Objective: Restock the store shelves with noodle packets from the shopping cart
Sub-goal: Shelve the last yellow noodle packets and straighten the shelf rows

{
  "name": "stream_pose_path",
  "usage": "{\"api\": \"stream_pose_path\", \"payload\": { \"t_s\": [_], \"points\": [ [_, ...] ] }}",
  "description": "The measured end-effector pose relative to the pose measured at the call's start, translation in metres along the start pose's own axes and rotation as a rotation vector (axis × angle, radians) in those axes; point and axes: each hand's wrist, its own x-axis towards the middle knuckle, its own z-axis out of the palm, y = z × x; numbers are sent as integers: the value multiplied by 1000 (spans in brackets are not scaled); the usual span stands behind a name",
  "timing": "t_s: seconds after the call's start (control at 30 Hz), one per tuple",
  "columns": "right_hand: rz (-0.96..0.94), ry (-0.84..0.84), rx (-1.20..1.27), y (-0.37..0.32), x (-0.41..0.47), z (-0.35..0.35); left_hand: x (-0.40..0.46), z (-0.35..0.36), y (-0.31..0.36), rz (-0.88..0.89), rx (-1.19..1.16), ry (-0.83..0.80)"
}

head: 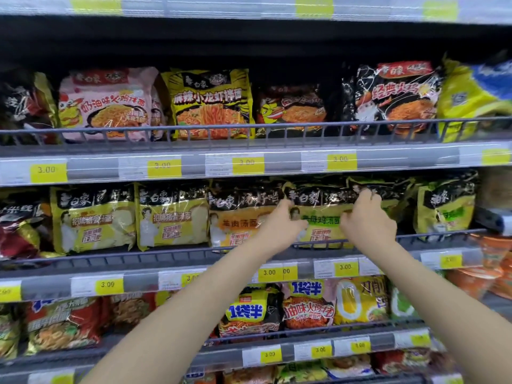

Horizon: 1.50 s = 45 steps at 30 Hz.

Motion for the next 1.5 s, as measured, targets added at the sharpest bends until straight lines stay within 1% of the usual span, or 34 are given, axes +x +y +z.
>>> {"api": "stream_pose_path", "payload": {
  "t_s": [0.03,0.1,0.2,0.5,0.63,0.7,0.73,0.8,0.87,0.9,0.93,1.0,1.1,1.2,1.23,1.3,1.4,1.43,1.5],
  "points": [
    [46,-49,31,5,4,1,4,6,4,-56,-37,-22],
    [108,-130,98,13,9,3,11,16,8,-112,-61,-25],
    [117,-214,197,21,10,7,16,26,12,-143,-58,45],
    [-23,-260,241,20,22,20,21,39,10,-138,10,82],
    [-26,-292,266,25,25,21,21,37,6,-121,92,90],
    [-42,-289,219,29,24,17,19,33,5,-53,254,145],
    [-69,-273,178,31,23,15,18,31,3,26,393,199],
    [-165,-247,115,34,22,10,21,25,0,264,716,289],
    [-249,-245,63,35,22,7,30,19,-6,456,993,266],
    [-272,-251,26,36,23,6,36,17,-9,497,1093,239],
    [-286,-257,-12,36,24,6,41,15,-12,502,1154,218],
    [-294,-262,-41,36,26,8,51,15,-16,468,1212,205],
    [-267,-280,15,33,30,12,57,19,-17,447,1248,209],
    [-257,-279,37,29,33,17,61,23,-16,469,1291,264],
    [-253,-277,35,27,33,18,62,23,-16,474,1288,282],
    [-245,-275,21,26,33,19,63,24,-17,474,1265,267],
    [-205,-267,-10,24,30,14,55,18,-15,477,1180,230],
    [-178,-245,-17,22,26,11,49,14,-16,488,1117,222],
    [-119,-149,-38,15,17,3,32,4,-18,513,917,192]
  ]
}}
